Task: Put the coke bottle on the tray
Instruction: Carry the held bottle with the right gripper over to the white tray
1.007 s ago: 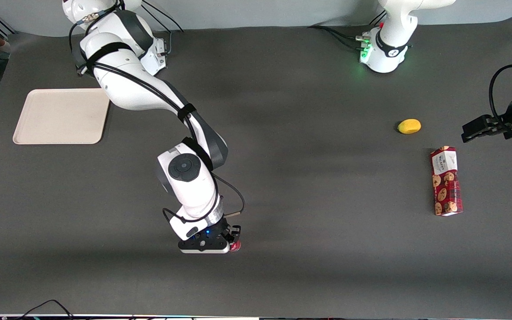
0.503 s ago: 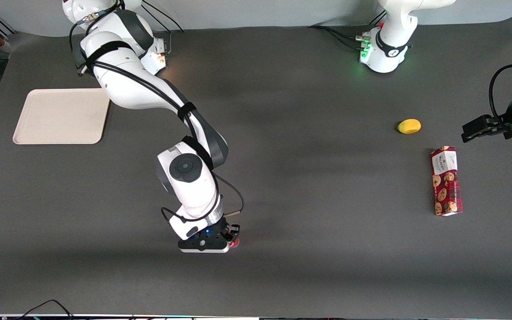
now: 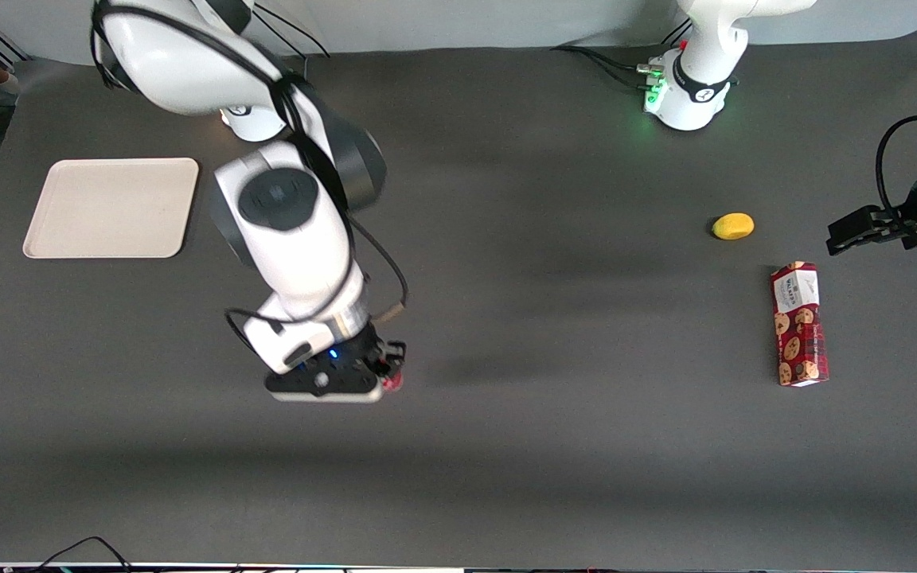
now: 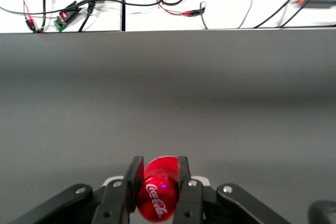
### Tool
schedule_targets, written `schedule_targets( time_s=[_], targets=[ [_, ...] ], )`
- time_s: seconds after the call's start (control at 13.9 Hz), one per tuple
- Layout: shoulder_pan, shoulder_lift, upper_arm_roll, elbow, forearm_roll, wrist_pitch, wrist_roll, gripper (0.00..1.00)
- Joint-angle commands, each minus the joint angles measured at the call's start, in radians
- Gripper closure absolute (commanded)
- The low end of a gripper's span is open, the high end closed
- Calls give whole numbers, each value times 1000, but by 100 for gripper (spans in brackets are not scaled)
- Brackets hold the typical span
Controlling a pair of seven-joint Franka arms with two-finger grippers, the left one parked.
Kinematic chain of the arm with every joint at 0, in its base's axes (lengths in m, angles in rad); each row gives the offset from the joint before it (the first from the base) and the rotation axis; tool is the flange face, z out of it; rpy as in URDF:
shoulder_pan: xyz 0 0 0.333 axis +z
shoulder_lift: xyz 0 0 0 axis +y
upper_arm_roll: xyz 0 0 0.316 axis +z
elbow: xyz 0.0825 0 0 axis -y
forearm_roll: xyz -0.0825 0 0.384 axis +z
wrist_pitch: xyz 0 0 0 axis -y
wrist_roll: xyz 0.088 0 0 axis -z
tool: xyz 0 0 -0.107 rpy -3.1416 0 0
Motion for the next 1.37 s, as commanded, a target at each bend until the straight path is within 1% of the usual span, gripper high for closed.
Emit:
schedule_targets(
  time_s=[0.0, 0.14, 0.22, 0.36, 0.43, 0.58, 0.65, 0.72, 0.86, 0.93, 1.08, 1.22, 1.29],
  targets=[
    [-45, -151, 68, -37, 4, -130, -84, 84],
    [-82, -240, 123, -39, 8, -264, -141, 84],
    [-97, -277, 128, -37, 26, -335, -193, 84],
    [-145, -364, 114, -42, 128, -441, -293, 84],
    [-162, -402, 87, -42, 155, -522, -331, 84],
    [-166, -458, 22, -47, 178, -651, -434, 84],
    [-168, -490, -25, -60, 187, -699, -500, 84],
    [-174, -530, -85, -94, 204, -716, -573, 84],
    [-182, -648, -236, -228, 274, -712, -713, 84],
    [-179, -701, -296, -302, 284, -698, -771, 84],
    [-182, -789, -379, -436, 275, -641, -915, 84],
    [-180, -866, -482, -570, 265, -560, -1058, 84],
    [-180, -901, -521, -649, 236, -506, -1113, 84]
  ],
)
